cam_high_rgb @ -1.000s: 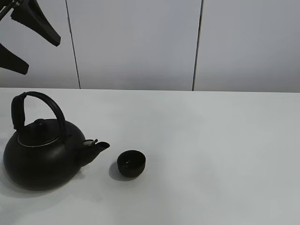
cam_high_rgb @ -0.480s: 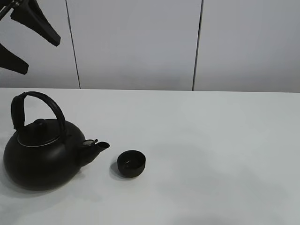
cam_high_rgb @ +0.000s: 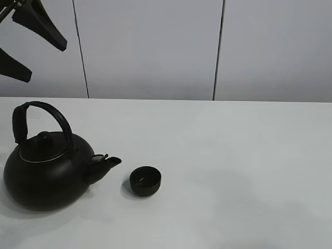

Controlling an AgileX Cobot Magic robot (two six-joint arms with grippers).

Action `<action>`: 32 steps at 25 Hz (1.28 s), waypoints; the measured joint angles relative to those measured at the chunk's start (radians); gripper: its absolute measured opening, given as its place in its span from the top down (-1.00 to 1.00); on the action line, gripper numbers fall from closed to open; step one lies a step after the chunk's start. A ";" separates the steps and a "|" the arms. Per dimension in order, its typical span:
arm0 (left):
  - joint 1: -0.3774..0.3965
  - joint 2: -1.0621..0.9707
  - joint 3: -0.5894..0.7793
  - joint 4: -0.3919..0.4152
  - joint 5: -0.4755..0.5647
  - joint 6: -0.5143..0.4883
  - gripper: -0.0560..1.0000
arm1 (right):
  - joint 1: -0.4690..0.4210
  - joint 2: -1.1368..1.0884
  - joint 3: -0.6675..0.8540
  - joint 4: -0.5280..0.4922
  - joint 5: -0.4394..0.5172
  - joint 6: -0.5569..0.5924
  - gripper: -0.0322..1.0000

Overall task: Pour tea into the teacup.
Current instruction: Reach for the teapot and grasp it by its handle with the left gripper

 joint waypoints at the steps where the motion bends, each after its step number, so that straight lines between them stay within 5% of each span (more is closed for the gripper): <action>1: 0.000 0.000 0.000 0.000 -0.001 0.000 -0.15 | 0.002 0.000 0.000 -0.005 -0.001 0.008 -0.02; 18: 0.000 0.000 0.000 0.000 -0.006 0.000 -0.15 | 0.003 0.000 0.000 -0.027 -0.005 0.083 -0.02; 32: 0.000 0.000 0.000 -0.002 -0.189 0.011 -0.15 | 0.003 0.000 0.000 -0.027 -0.005 0.083 -0.02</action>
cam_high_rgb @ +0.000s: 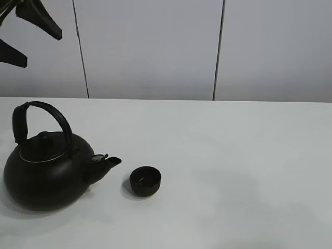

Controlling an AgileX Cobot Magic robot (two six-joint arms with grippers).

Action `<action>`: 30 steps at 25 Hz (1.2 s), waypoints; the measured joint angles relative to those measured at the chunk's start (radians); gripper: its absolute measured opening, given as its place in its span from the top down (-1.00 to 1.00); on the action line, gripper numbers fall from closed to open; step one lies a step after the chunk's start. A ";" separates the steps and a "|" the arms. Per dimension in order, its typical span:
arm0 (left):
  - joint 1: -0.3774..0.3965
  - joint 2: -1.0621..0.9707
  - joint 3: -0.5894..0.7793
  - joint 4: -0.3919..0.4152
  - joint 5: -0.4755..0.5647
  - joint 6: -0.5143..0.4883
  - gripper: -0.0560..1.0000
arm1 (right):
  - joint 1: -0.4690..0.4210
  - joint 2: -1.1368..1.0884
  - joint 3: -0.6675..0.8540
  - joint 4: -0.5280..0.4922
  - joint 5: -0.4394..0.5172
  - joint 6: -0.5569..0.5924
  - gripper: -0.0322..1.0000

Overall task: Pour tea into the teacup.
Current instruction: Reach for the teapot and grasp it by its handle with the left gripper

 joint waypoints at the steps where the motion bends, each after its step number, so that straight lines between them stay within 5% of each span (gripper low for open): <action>1: 0.000 0.000 0.000 0.000 -0.009 0.023 -0.15 | 0.000 0.000 0.000 0.000 0.000 0.000 -0.02; 8: 0.000 0.000 0.000 -0.004 -0.079 0.245 -0.15 | 0.000 0.000 0.000 0.000 0.001 0.000 -0.02; 20: 0.026 -0.015 -0.107 0.027 -0.170 0.270 -0.15 | 0.000 0.000 0.000 0.000 0.001 0.000 -0.02; 24: 0.026 -0.106 -0.136 0.163 -0.262 0.193 -0.15 | 0.000 0.000 0.000 -0.001 0.001 0.000 -0.02; 30: -0.007 -0.313 -0.110 0.504 -0.325 -0.036 -0.15 | 0.000 0.000 0.000 -0.001 0.001 0.000 -0.02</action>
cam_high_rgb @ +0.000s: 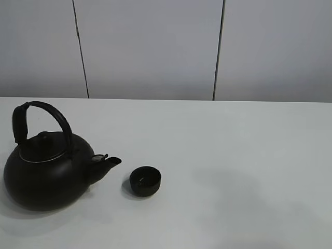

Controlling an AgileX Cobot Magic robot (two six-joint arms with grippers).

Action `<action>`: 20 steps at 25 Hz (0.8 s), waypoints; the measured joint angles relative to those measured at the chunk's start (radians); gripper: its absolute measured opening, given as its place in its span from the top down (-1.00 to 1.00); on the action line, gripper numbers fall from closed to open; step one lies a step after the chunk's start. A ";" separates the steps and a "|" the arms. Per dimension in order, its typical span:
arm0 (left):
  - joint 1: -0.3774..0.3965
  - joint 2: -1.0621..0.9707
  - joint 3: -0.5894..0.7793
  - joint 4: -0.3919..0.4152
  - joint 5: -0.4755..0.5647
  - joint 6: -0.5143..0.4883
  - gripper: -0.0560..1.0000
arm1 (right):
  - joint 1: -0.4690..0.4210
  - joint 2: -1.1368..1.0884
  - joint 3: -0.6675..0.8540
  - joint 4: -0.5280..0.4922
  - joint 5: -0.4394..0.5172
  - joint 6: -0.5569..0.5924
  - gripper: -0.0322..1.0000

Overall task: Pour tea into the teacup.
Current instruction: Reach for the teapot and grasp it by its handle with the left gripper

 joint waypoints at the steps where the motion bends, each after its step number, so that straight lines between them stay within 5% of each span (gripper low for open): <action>1: -0.014 -0.033 0.022 0.051 -0.020 -0.036 -0.15 | 0.000 0.000 0.000 0.000 0.000 0.000 -0.02; 7: -0.106 -0.228 0.325 0.329 -0.253 -0.264 -0.15 | 0.000 0.000 0.000 0.000 -0.001 0.000 -0.02; 12: -0.121 -0.285 0.687 0.490 -0.605 -0.404 -0.15 | 0.000 0.000 0.000 0.000 -0.001 0.000 -0.02; 17: -0.115 -0.260 0.932 0.549 -0.937 -0.417 -0.15 | 0.000 0.000 0.000 0.000 0.000 0.000 -0.02; 20: -0.085 -0.196 0.992 0.560 -1.002 -0.417 -0.15 | 0.000 0.000 0.000 0.000 0.000 0.000 -0.02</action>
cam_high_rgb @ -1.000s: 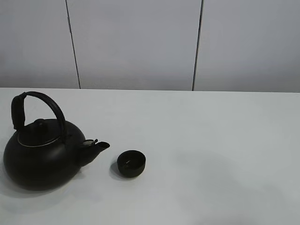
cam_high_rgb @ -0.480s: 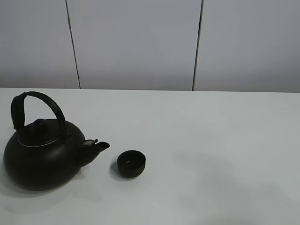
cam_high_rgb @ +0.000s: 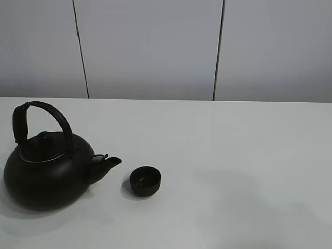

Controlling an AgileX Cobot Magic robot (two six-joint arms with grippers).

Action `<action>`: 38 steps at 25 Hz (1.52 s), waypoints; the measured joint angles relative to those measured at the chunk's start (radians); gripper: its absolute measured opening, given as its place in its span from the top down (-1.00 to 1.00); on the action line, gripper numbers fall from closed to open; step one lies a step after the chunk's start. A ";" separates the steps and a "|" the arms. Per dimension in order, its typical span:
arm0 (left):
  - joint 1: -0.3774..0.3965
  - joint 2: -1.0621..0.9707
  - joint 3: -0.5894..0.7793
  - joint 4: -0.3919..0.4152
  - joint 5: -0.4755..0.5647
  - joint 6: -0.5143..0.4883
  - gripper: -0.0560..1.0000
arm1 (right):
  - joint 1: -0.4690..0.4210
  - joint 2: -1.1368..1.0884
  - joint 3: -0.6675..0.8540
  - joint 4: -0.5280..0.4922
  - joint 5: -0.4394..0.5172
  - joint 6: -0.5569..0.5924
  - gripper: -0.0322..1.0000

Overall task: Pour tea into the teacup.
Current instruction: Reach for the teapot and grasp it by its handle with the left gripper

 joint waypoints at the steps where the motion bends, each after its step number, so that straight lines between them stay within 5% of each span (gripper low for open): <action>1: 0.009 0.026 0.009 0.008 -0.010 0.000 -0.15 | 0.000 0.000 0.000 0.000 0.000 0.000 -0.02; 5: 0.058 0.159 0.018 0.100 -0.111 -0.034 -0.15 | 0.000 0.000 0.000 0.000 0.000 0.000 -0.02; 11: 0.216 0.351 0.018 0.362 -0.323 -0.189 -0.15 | 0.000 0.000 0.000 0.000 0.000 0.000 -0.02; 16: 0.284 0.455 0.018 0.477 -0.394 -0.188 -0.15 | 0.000 0.000 0.000 0.000 0.001 0.000 -0.02; 26: 0.289 0.665 -0.015 0.461 -0.502 -0.057 -0.15 | 0.000 0.000 0.000 0.000 0.000 0.000 -0.02; 38: 0.263 0.730 -0.102 0.446 -0.508 -0.047 -0.12 | 0.000 0.000 0.000 0.000 0.000 0.000 -0.02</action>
